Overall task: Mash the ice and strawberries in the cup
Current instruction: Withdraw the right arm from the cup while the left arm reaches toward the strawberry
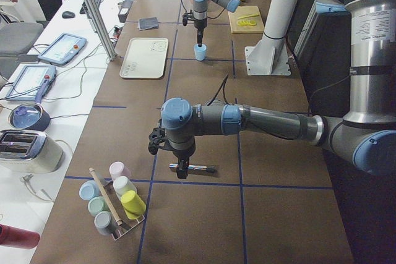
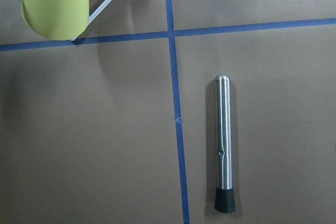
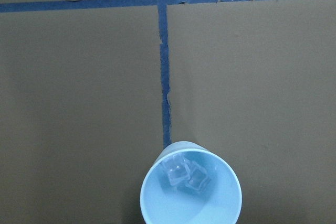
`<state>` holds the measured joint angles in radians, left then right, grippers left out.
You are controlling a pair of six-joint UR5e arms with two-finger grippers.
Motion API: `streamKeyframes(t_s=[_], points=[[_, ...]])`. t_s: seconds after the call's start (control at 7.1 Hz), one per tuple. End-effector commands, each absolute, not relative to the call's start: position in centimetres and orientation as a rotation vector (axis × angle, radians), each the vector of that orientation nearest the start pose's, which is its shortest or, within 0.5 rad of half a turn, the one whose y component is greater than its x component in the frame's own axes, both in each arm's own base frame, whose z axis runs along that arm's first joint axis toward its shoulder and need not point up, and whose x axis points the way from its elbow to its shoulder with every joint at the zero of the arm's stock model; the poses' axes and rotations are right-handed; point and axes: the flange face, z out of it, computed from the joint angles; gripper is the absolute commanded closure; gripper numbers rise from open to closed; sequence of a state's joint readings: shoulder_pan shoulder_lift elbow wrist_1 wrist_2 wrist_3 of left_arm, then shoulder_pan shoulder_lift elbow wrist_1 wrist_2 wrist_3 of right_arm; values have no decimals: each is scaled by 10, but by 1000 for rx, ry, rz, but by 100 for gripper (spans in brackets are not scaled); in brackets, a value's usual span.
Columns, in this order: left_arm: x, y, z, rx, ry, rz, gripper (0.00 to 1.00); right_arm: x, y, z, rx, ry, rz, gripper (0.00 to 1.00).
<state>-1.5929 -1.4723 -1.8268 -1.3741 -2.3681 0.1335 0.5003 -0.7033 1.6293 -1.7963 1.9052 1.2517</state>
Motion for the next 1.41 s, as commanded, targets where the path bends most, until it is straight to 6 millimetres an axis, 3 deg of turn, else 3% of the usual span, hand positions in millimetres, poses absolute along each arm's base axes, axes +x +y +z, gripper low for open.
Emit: streamKeyframes(t_s=[0.0,0.14,0.28,0.56,0.7,0.85,1.13,1.27], points=[[-69,-444,586,59,794,118,0,-552,-425,119,-5,-790,60,1],[-60,-453,574,143,789,169,0,-528,-432,105,18,-826,74,1],[-50,-452,565,113,833,66,1,-502,-446,98,24,-855,96,1],[20,-436,498,99,883,38,2,-442,-485,95,16,-907,144,1],[55,-427,472,71,896,25,2,-407,-499,113,46,-910,118,1],[80,-424,464,80,901,24,2,-366,-512,149,65,-898,75,1],[154,-412,464,99,852,-19,2,-268,-539,228,109,-871,-35,1],[194,-406,476,110,834,-37,2,-220,-551,270,124,-853,-89,1]])
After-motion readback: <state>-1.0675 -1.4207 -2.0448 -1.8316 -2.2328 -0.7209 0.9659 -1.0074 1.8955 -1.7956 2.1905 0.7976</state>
